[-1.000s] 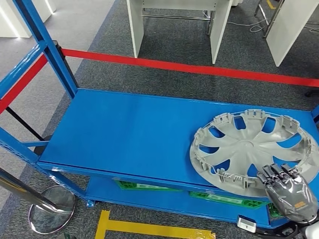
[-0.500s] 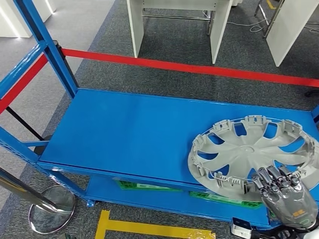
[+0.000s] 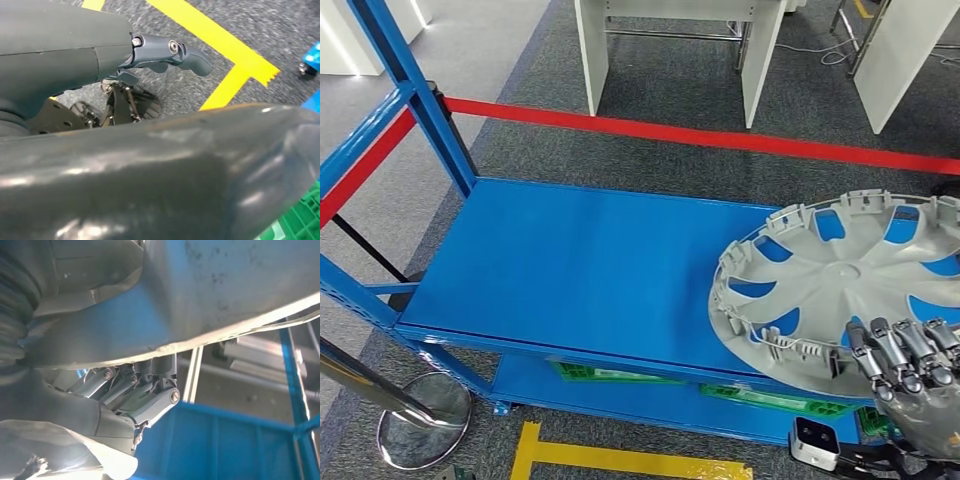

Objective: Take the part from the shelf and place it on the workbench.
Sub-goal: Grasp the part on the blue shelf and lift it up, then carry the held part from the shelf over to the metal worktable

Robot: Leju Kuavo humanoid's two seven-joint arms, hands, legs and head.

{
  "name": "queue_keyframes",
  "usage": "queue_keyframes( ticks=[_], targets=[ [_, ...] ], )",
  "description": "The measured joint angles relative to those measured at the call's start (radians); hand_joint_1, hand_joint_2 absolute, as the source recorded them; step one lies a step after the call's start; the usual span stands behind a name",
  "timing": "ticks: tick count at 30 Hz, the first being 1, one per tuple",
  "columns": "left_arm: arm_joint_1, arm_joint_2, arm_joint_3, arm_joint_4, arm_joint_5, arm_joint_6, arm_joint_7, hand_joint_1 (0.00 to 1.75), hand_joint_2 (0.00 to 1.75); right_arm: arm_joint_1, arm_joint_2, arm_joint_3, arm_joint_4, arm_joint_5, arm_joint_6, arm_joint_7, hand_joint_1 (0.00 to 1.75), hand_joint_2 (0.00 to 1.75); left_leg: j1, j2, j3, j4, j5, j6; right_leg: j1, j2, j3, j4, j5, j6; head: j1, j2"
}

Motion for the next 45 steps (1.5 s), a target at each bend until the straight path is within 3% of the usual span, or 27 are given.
queue_keyframes(
  ticks=[11,15,29,40,45],
  targets=[
    [0.004,0.005,-0.032,0.0,-0.03,0.009,-0.046,0.0,0.0,-0.039,0.003,-0.033,-0.086,0.0,0.0,-0.011,1.75,1.75,0.0,0.0,0.0,0.0,0.0,0.0,0.0,0.0,0.0,0.0,0.0,0.0,0.0,0.0],
    [0.005,0.005,-0.032,0.0,-0.033,0.017,-0.068,0.0,1.75,-0.041,0.003,-0.037,-0.107,0.0,0.0,-0.006,1.75,1.75,0.0,0.0,0.0,0.0,0.0,0.0,0.0,0.0,0.0,0.0,0.0,0.0,0.0,0.0],
    [0.005,0.006,-0.055,0.0,-0.062,0.03,-0.108,0.0,1.75,-0.042,0.003,-0.035,-0.127,0.0,0.0,-0.011,1.75,1.75,0.0,0.0,0.0,0.0,0.0,0.0,0.0,0.0,0.0,0.0,0.0,0.0,0.0,0.0],
    [0.005,0.011,-0.055,0.002,-0.066,0.04,-0.082,0.0,1.75,-0.041,0.003,-0.026,-0.127,0.0,0.0,-0.003,1.75,1.75,0.0,0.0,0.0,0.0,0.0,0.0,0.0,0.0,0.0,0.0,0.0,0.0,0.0,0.0],
    [0.006,0.016,-0.055,0.005,-0.072,0.04,-0.069,0.0,1.75,-0.04,0.003,-0.017,-0.127,0.001,0.0,0.003,1.75,1.75,-0.005,0.0,0.002,-0.004,-0.001,0.021,-0.006,-0.001,0.004,-0.011,0.003,0.012,-0.001,0.0]
  ],
)
